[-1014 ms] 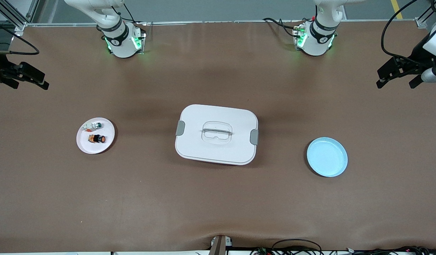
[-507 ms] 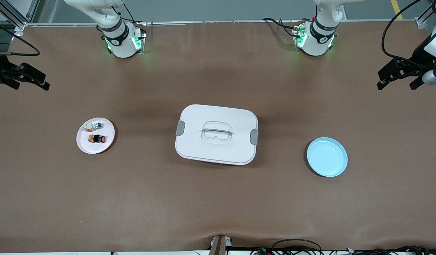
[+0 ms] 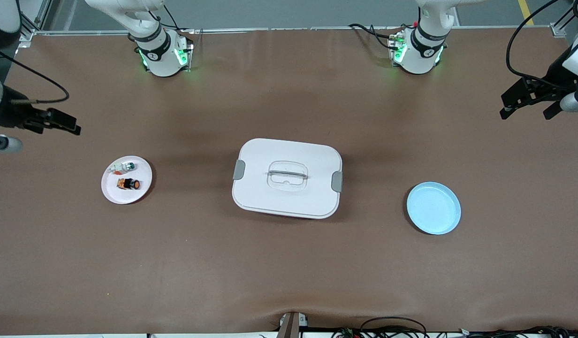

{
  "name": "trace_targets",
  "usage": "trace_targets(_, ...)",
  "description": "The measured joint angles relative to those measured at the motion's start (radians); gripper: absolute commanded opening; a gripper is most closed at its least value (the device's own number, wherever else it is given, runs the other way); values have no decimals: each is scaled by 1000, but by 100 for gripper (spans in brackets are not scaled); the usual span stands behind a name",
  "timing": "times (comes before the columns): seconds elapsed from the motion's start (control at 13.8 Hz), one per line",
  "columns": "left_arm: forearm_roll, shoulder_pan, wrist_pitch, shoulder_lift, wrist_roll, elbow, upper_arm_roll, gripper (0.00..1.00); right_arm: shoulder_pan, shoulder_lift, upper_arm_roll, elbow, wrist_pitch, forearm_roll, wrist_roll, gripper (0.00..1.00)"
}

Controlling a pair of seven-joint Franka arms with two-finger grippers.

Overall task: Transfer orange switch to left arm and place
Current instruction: 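Move the right gripper over the white plate toward the black switch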

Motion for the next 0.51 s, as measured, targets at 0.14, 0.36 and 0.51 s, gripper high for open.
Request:
trace_targets(0.14, 0, 0, -1, 2, 0, 0, 0, 100, -2, 59, -1, 1, 2, 0, 0, 100)
trace_targets(0.36, 0, 0, -1, 6, 0, 1, 0, 100, -6, 128, -6, 17, 9, 0, 0, 100)
trace_targets(0.51, 0, 1, -1, 6, 0, 1, 0, 100, -9, 141, -7, 23, 9, -1, 0, 100)
